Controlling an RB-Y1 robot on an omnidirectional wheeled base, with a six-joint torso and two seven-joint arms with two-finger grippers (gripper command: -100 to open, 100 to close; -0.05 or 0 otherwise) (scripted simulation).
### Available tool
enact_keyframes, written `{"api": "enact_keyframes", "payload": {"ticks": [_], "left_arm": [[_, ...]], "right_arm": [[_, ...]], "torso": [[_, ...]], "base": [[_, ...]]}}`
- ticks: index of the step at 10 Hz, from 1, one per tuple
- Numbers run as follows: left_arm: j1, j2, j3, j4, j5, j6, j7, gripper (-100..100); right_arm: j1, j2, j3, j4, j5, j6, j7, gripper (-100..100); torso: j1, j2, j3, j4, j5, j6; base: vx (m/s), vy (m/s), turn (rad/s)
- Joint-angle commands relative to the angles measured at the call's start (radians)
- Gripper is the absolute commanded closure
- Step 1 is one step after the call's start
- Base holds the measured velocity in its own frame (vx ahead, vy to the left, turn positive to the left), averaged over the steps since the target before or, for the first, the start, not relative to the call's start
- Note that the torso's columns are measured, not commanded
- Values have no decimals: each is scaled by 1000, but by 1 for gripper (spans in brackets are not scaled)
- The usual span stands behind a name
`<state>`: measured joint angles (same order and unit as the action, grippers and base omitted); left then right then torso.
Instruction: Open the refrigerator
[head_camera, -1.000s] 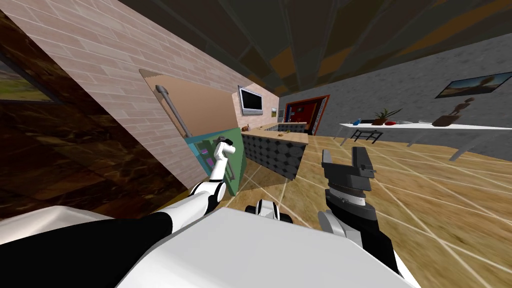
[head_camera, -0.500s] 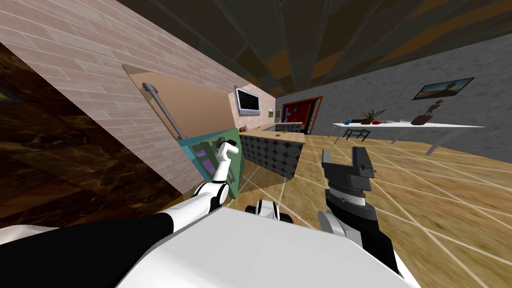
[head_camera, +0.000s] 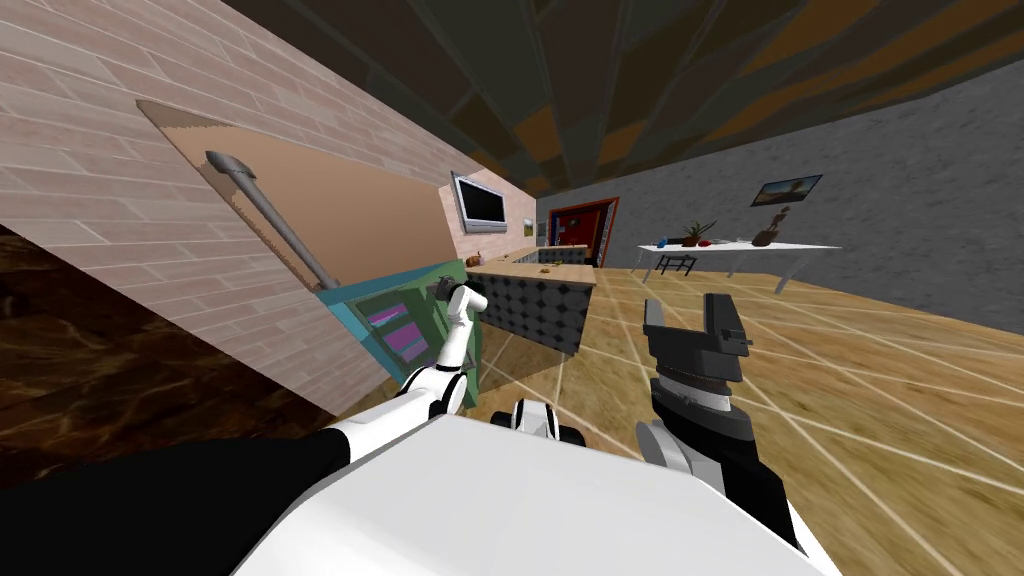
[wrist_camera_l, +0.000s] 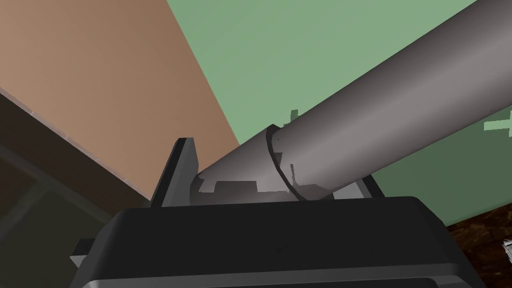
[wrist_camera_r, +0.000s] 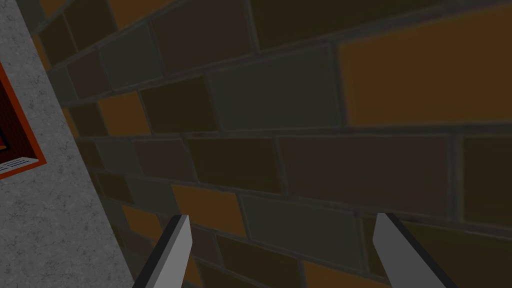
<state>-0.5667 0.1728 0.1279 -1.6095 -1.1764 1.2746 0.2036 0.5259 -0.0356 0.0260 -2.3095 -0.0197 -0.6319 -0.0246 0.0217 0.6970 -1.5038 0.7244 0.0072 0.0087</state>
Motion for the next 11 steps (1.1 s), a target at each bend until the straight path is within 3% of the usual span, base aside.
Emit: {"api": "enact_keyframes", "payload": {"ticks": [1,2,3,5,6,8,9,10,11], "left_arm": [[-4,-1,-4,1,-67,33,5,100],[-1,-51,-41,-33,-102,92,20,100],[-1,-51,-41,-33,-134,120,20,100],[-1,-51,-41,-33,-181,139,20,100],[1,-101,-78,-66,-218,193,35,100],[1,-101,-78,-66,-276,246,35,100],[1,-101,-78,-66,-295,246,35,100],[4,-152,-115,-100,-332,294,49,100],[4,-152,-115,-100,-362,316,49,100]], "right_arm": [[0,0,0,0,0,0,0,0],[0,0,0,0,0,0,0,0],[0,0,0,0,0,0,0,0],[0,0,0,0,0,0,0,0],[0,0,0,0,0,0,0,0],[0,0,0,0,0,0,0,0],[0,0,0,0,0,0,0,0],[0,0,0,0,0,0,0,0],[0,0,0,0,0,0,0,0]], "torso": [[2,3,2,1,-1,-6],[2,6,4,2,-1,-9],[2,8,5,1,0,-4],[3,11,7,3,1,-10],[4,12,7,4,0,-12],[0,16,11,4,1,-9],[1,20,14,4,2,-12],[1,23,16,5,2,-13],[-4,23,17,5,2,-8]], "base": [[8,-5,-6],[35,59,-227],[46,63,-201],[29,19,-30],[51,45,-244],[36,51,-116],[2,9,9],[52,56,-214],[49,96,-217]]}}
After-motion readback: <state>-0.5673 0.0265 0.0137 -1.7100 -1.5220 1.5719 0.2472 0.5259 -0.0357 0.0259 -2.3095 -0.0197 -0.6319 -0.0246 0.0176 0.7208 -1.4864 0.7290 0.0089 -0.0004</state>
